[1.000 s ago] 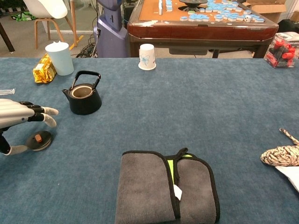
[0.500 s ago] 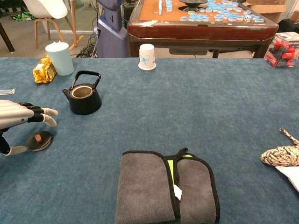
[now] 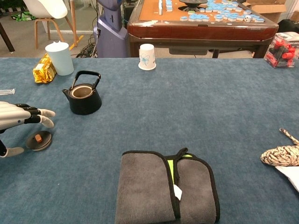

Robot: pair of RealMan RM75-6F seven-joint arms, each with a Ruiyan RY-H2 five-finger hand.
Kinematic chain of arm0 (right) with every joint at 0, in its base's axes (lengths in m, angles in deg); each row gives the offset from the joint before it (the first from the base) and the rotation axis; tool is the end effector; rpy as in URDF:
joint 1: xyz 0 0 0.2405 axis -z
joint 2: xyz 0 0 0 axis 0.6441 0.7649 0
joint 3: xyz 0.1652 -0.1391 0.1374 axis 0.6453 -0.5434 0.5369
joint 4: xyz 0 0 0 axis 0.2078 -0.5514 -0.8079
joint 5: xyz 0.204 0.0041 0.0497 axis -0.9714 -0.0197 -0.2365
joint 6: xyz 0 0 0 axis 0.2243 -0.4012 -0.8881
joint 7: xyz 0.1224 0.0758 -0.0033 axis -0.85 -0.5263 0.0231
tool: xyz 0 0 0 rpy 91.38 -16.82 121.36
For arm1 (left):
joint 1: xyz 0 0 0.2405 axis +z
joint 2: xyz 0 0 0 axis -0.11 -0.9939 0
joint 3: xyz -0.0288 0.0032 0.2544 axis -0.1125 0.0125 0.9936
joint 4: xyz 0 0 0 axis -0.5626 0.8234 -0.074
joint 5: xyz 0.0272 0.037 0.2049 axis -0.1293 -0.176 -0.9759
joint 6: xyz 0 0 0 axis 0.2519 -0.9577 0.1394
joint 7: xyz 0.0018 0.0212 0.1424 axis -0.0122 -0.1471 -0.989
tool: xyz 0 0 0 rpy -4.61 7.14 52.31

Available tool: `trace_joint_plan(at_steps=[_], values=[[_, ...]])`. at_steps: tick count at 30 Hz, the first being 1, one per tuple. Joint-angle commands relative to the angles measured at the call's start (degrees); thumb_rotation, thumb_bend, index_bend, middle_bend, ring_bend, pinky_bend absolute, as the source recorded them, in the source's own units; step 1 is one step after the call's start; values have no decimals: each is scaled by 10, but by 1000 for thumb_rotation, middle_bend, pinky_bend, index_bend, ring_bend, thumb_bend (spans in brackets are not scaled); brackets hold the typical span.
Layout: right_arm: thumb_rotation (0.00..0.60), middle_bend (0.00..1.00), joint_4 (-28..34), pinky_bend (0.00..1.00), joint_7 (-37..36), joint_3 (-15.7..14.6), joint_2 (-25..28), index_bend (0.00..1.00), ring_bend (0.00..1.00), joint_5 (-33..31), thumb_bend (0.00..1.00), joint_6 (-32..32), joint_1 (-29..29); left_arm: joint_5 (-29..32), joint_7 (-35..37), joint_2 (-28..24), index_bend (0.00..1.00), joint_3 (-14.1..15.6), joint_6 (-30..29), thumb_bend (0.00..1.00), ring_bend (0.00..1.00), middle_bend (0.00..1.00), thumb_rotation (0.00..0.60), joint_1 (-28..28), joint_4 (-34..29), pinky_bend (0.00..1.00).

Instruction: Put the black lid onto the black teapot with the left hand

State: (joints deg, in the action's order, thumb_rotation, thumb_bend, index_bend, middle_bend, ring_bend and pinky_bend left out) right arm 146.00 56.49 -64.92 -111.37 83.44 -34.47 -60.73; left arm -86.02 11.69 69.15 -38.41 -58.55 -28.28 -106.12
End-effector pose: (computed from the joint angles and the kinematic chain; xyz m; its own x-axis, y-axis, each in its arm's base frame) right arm -0.2489 -0.2704 0.1793 0.5325 -0.0891 0.8417 -0.8450 -0.1132 0.5226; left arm -0.2539 0.2851 0.0227 0.6956 0.3921 0.6020 0.7184 -0.3810 -0.5819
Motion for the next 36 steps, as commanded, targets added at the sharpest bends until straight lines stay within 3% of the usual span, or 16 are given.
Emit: trace_joint_plan(at_steps=[1,36], values=[[600,51,1,2,2,-1,0,262,9,-1,417,1,0,-5,6,2,144,0,-1,344,0,0,600,1,5,0],[600,50,29,2,48,1,-6,262,9,-21,418,-1,-12,-58,80,11,144,6,2,344,0,0,600,18,55,0]])
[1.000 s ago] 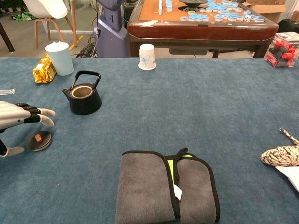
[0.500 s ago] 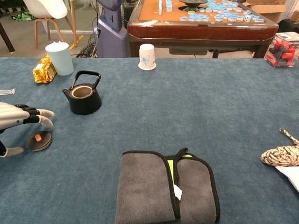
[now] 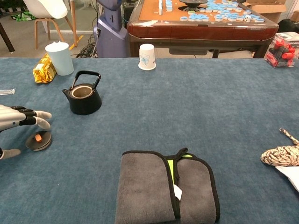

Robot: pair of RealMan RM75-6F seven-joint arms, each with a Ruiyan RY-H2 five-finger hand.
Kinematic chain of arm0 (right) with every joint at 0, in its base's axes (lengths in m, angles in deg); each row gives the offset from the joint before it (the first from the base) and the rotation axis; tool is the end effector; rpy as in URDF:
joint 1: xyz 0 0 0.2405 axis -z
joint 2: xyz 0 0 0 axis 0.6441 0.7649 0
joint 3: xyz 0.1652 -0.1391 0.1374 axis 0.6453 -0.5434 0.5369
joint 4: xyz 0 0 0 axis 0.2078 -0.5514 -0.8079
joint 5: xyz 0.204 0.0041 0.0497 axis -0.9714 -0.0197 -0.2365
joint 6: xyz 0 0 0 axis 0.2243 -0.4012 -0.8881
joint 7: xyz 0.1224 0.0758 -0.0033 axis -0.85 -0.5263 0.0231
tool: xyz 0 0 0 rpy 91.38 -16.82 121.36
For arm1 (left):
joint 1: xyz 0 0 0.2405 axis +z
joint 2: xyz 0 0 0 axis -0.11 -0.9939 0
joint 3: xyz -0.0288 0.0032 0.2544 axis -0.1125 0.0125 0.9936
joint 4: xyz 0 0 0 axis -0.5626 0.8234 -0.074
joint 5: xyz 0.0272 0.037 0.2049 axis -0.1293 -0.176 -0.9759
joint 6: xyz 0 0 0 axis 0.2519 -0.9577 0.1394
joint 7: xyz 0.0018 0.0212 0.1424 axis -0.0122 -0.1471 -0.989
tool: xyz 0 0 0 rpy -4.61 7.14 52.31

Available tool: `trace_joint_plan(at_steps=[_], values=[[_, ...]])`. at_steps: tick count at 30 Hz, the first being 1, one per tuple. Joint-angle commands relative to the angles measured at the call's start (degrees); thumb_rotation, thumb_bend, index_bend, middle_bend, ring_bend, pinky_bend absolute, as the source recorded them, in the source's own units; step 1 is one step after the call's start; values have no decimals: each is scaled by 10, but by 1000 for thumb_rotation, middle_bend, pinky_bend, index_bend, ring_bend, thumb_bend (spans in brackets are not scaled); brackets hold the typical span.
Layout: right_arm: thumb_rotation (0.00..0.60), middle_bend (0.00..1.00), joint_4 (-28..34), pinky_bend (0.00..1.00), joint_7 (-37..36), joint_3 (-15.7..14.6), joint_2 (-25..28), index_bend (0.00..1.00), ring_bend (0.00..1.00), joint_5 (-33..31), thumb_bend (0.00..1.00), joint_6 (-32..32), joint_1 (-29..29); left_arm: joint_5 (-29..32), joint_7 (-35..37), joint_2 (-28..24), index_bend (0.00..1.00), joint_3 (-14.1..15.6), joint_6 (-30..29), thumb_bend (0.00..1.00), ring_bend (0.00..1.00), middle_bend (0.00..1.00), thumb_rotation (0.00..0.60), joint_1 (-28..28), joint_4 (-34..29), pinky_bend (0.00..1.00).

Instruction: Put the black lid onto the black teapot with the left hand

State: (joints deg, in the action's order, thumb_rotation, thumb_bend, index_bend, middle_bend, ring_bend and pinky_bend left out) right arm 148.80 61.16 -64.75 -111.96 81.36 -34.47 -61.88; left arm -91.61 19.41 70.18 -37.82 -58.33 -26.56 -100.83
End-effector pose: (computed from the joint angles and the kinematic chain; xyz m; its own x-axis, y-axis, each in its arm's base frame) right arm -0.2364 -0.2717 0.1714 0.5474 -0.0938 0.8316 -0.8353 -0.1225 0.5360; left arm -0.2720 0.2844 0.0231 0.6720 0.3981 0.6245 0.7405 -0.3733 -0.5589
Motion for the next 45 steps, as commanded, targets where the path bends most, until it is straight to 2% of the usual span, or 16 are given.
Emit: trace_joint_plan(at_steps=[1,29,45], values=[[600,50,3,2,3,0,0,262,9,0,417,-1,0,-3,5,1,144,0,0,344,0,0,600,2,4,0],[600,50,6,2,6,-4,0,262,9,-2,417,-4,-1,-34,45,17,186,-2,-4,344,0,0,600,13,33,0],[600,45,-6,2,-7,-5,0,256,9,4,418,-3,0,-29,31,19,208,-5,-2,343,0,0,600,15,22,0]])
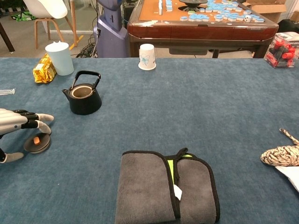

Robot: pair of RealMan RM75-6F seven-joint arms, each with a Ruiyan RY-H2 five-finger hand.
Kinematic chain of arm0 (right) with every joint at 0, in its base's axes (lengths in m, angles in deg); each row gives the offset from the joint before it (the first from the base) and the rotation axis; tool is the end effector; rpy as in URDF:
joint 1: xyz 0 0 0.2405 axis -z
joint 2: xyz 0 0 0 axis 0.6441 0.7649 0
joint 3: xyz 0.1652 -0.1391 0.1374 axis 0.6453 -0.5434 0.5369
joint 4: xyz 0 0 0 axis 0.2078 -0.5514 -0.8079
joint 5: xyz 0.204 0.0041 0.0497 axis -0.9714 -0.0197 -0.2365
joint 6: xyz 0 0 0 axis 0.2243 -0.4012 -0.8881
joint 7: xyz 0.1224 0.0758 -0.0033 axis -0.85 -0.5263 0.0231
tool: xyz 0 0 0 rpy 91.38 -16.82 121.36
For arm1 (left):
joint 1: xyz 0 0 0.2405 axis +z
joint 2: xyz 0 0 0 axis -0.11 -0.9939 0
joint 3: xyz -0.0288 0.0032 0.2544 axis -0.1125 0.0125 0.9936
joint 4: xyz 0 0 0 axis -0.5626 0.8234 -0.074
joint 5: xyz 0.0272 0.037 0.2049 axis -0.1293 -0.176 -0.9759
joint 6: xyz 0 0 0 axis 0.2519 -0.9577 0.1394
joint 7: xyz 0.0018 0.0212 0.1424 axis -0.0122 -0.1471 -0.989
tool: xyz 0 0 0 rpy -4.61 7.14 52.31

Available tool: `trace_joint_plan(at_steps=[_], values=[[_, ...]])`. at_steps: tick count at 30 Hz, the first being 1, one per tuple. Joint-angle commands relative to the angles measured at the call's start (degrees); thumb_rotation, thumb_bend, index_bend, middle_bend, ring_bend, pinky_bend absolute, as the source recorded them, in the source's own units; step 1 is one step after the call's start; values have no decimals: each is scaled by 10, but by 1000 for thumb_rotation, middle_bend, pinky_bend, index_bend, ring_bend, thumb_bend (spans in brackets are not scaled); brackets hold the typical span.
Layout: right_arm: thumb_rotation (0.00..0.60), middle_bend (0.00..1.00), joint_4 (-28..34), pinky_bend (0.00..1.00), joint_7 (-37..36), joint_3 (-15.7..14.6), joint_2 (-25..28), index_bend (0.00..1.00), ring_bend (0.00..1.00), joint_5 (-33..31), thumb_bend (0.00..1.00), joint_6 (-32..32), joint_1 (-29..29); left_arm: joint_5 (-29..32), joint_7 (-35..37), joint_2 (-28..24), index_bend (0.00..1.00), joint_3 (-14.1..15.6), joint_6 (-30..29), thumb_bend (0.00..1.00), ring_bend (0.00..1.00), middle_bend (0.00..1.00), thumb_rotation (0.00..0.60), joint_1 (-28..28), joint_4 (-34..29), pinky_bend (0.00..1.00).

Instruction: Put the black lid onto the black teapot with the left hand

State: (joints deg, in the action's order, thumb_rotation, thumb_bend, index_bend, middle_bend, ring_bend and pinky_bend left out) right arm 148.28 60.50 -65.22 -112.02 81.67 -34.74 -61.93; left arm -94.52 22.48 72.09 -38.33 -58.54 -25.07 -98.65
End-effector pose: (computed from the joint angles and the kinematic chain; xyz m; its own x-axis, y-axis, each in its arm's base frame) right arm -0.2386 -0.2712 0.1716 0.5467 -0.0939 0.8321 -0.8358 -0.1222 0.5353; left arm -0.2747 0.2800 0.0147 0.6460 0.4022 0.6488 0.7628 -0.3734 -0.5279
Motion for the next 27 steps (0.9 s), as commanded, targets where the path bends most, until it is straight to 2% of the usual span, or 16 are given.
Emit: trace_joint_plan(at_steps=[1,27], values=[[600,45,-1,2,-1,0,0,256,9,1,418,0,1,0,0,0,210,0,0,344,0,0,600,1,0,0],[600,44,5,2,3,2,1,255,9,2,417,-3,-1,-11,9,0,233,0,-10,343,0,0,600,10,-3,0]])
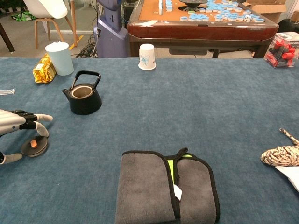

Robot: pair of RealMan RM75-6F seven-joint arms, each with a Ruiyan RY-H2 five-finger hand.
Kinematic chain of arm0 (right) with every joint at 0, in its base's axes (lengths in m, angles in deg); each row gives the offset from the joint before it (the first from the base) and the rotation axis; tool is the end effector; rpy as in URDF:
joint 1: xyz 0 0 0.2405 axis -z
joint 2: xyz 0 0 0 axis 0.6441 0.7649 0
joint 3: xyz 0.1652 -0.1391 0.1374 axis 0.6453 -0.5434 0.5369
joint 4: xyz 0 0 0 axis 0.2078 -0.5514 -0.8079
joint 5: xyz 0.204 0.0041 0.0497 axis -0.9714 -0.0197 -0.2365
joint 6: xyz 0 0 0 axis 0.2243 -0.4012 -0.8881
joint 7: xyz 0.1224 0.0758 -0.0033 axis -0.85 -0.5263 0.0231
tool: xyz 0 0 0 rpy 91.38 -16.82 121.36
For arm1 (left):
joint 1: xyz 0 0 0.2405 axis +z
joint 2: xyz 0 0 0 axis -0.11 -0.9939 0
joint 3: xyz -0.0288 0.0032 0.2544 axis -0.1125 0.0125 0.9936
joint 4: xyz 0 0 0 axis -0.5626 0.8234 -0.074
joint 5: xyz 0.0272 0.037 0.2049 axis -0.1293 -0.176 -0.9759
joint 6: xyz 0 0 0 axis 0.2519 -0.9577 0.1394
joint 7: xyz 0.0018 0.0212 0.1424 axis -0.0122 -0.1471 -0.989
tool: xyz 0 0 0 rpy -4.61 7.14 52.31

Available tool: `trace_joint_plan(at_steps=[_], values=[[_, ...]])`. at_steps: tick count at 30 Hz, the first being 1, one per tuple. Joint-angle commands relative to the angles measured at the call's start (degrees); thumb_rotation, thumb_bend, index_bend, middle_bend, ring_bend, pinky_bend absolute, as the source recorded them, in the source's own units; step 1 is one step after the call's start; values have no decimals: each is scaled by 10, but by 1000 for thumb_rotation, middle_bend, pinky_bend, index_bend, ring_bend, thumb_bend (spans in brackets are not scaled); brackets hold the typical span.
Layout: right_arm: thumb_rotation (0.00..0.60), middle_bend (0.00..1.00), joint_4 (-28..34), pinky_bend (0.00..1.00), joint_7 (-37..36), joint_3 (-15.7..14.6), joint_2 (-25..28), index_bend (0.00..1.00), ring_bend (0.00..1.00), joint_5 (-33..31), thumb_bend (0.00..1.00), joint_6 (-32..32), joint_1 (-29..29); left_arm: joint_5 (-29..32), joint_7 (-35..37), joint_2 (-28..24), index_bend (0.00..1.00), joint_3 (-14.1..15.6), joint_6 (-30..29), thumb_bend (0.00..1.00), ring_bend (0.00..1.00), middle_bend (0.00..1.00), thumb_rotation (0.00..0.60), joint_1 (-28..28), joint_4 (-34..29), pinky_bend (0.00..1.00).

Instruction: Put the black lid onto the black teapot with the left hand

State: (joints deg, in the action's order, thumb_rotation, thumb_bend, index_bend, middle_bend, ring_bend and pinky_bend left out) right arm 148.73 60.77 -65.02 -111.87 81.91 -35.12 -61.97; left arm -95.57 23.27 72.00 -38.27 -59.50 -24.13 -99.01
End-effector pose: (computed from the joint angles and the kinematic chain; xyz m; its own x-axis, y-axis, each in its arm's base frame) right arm -0.2355 -0.2714 0.1727 0.5471 -0.0836 0.8329 -0.8348 -0.1276 0.5355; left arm -0.2754 0.2751 0.0155 0.6343 0.3993 0.6620 0.7722 -0.3692 -0.5172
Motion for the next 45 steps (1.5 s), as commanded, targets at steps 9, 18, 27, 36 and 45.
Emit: trace_joint_plan(at_steps=[9,18,27,36,45], values=[[600,43,2,2,2,0,1,255,9,-2,417,-2,1,-8,8,6,282,-1,-4,344,0,0,600,3,6,0],[600,39,0,2,-1,0,1,254,9,0,418,-2,1,-9,4,6,310,-1,-9,344,0,0,600,6,-2,0],[600,37,-9,2,-4,0,-4,254,9,1,418,1,-1,-15,7,-7,315,-1,-18,344,0,0,600,10,-23,0],[600,37,-15,2,-9,0,-7,254,9,2,418,4,-3,-17,20,-29,315,-2,-16,343,0,0,600,10,-58,0],[600,37,-19,2,-17,1,-9,254,9,8,417,8,-6,-15,-10,-65,316,-13,-27,344,0,0,600,3,-115,0]])
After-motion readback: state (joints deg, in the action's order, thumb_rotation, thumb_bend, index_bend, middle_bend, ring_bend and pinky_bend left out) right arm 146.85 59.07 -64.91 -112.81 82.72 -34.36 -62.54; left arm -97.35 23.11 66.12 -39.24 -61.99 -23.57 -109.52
